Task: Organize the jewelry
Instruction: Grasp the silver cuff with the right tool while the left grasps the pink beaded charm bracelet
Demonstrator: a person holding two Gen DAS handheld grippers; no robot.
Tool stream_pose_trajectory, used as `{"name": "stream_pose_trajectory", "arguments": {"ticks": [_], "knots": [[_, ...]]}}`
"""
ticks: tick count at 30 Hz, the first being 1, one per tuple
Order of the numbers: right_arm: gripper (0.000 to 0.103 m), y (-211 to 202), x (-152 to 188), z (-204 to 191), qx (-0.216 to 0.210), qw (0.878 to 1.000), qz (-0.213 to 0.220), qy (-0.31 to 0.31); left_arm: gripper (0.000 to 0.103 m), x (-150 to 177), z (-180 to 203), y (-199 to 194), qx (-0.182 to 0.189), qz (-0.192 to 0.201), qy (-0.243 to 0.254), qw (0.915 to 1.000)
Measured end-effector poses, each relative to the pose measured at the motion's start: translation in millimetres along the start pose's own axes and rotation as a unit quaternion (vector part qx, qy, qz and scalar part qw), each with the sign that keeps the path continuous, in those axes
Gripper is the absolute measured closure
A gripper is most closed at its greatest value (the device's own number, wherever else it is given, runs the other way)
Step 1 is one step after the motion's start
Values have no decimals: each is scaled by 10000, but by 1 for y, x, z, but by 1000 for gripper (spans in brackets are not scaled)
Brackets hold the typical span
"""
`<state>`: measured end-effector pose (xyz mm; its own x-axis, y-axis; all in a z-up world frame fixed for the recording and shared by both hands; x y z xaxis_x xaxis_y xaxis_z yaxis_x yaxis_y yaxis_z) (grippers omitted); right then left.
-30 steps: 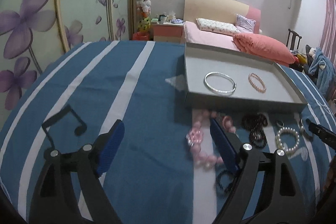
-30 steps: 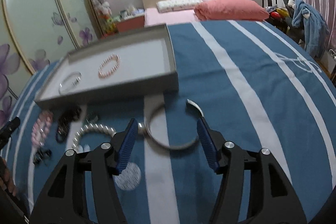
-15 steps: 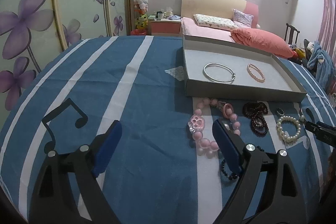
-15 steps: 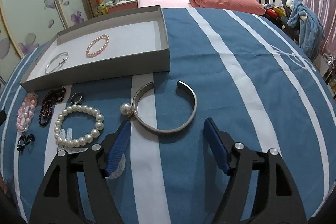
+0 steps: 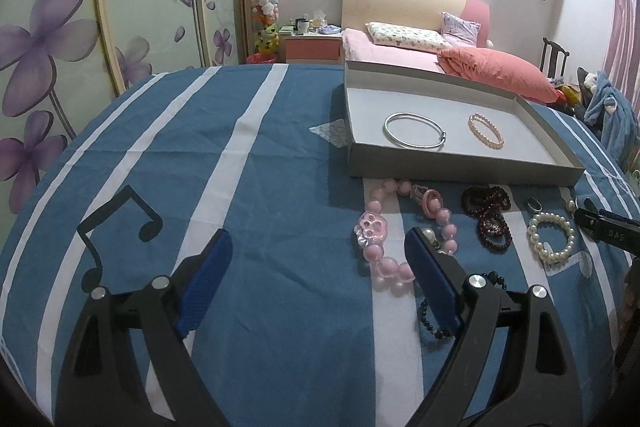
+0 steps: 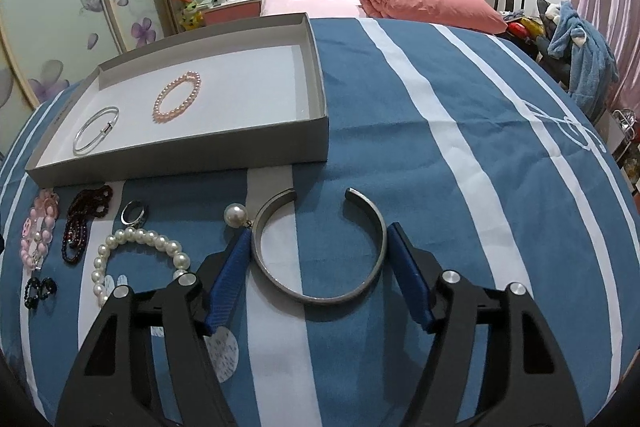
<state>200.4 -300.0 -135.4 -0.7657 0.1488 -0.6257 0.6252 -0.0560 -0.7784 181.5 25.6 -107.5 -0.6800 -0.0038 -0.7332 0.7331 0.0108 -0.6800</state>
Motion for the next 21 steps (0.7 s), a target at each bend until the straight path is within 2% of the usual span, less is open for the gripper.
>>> {"name": "stream_pose_trajectory", "arguments": {"ticks": [5, 6, 9, 15, 21], "knots": [[35, 0, 1, -1, -8, 10000, 0, -11, 19, -2, 5, 9, 65, -145, 49, 9999], [35, 0, 1, -1, -10, 10000, 0, -10, 26, -3, 7, 12, 74, -177, 66, 9998], [35, 0, 1, -1, -9, 10000, -2, -10, 34, -7, 15, 23, 100, -299, 201, 9993], [34, 0, 1, -1, -7, 10000, -6, -11, 44, -2, 30, 45, 8, -647, 535, 9965], [34, 0, 0, -1, -9, 10000, -8, -9, 45, 1, 26, 50, 96, -785, 416, 9960]]}}
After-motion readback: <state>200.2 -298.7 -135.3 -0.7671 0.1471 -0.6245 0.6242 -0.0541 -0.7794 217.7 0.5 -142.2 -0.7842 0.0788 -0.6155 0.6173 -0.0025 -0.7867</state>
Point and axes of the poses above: each gripper's, at about its wrist camera, not at the fingertips, and y roughly the way its jaws point, z to its right, x to its underside, the point moved 8 cm from there along y, roughly the way its jaws point, and after that the axes turned 1 degree about -x, right-handed, at the moved point
